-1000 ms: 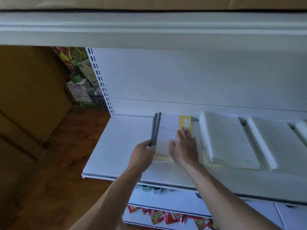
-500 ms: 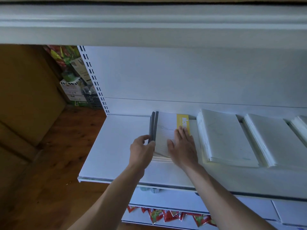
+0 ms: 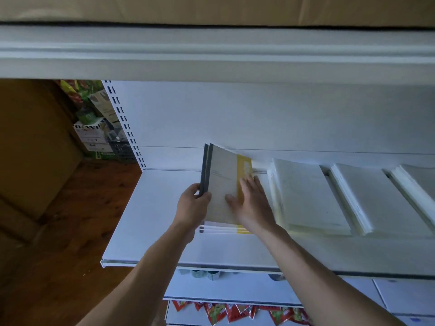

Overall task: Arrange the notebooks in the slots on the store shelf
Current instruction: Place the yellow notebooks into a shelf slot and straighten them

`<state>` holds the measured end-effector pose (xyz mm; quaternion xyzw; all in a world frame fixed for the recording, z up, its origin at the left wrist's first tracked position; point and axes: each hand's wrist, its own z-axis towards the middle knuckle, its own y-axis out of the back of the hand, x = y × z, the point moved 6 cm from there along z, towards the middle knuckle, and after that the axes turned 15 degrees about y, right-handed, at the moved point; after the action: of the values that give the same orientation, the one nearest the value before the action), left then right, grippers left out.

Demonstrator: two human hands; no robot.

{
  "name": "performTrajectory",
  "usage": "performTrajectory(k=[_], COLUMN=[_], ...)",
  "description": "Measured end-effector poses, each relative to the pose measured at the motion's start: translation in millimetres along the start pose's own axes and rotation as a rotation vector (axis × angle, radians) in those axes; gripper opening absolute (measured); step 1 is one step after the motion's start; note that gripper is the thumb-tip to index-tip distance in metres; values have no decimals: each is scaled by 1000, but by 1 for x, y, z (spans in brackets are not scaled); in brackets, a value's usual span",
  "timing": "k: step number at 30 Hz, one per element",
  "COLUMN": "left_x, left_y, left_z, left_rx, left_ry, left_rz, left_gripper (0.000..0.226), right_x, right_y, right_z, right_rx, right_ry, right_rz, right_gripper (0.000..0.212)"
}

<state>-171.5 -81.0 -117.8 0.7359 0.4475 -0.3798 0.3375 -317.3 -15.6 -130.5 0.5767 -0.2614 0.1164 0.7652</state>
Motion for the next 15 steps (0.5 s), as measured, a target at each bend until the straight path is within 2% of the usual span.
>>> performTrajectory(k=[4,8,10,13,15], left_x=[-8,-15,-20,-23,-22], left_y=[13,7,-8,-45,-80], left_z=[-14,-26,-34,-51,-66], left_rx=[108,193,247,320,389], left_ry=[-70,-103,-103,-120,-119], left_rz=[-212,-354,-399,-346,-309], left_gripper=[12,12,17,21,24], right_x=[16,20,11,-12,-34], right_y=[31,60,75,97,117], right_z=[-4,-17,-28,-50,-72], right_rx=[-257,-362,-378,-378,-387], right_ry=[-12,-111,-176,-192,-194], right_rz=[277,419,536,699,732], right_gripper=[71,78,64,28,23])
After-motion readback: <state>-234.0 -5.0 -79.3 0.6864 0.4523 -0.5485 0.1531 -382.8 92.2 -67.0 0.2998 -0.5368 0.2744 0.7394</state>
